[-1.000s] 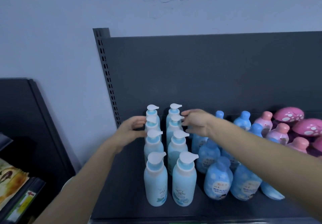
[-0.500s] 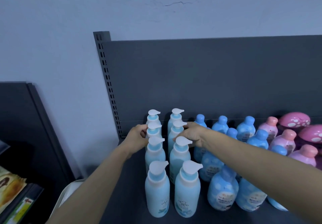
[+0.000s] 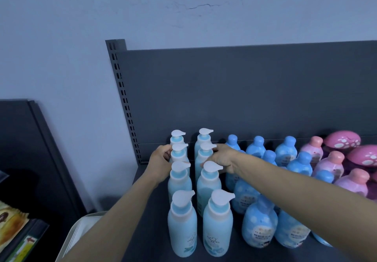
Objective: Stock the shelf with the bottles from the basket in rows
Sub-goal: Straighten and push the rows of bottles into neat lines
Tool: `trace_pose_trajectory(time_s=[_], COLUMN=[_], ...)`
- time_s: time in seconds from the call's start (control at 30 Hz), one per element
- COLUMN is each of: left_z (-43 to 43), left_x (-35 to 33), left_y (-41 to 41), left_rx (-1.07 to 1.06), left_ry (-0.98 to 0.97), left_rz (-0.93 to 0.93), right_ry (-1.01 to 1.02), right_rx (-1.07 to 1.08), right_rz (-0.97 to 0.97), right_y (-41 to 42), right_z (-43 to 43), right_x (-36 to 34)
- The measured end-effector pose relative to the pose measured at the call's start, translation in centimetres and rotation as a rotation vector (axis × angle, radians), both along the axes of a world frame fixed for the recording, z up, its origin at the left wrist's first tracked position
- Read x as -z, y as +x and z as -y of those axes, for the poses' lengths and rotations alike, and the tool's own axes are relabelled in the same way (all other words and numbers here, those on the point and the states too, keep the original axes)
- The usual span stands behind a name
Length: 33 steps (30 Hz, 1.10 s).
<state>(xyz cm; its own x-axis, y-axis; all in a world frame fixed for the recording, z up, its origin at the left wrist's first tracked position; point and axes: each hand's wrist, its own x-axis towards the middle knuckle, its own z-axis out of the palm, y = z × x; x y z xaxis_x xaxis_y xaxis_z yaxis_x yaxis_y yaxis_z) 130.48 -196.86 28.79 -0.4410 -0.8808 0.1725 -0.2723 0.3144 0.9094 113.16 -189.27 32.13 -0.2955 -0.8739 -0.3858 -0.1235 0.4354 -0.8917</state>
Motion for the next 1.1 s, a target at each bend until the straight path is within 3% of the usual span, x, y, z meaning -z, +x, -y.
trace_pose_trajectory(time_s=[0.2,0.37,0.6,1.0,1.1], left_z=[0.6,3.3,5.4,5.7,3.0], left_x=[-0.4,-2.0,-1.9,-1.5,-2.5], left_y=[1.7,4.0,-0.7,-1.3,1.2], left_rx=[0.064,0.038,0.247,0.207,0.038], left_ry=[0.002,0.146,0.195,0.217,0.214], left_rz=[0.085,-0.188,0.006,-0.01,-0.214], right_ry=[-0.051,-0.152,0.021,-0.008,-0.211], right_rx=[0.05,0.157,0.072,0.106,0.183], right_rz=[0.024,0.119,0.127,0.033,0.023], right_y=[-1.7,-3.7,-2.8,-1.8,-1.3], right_z=[-1.1,0.5,4.1,4.0,1.4], right_x=[-1.6,-4.4,-3.0,-3.3,-7.5])
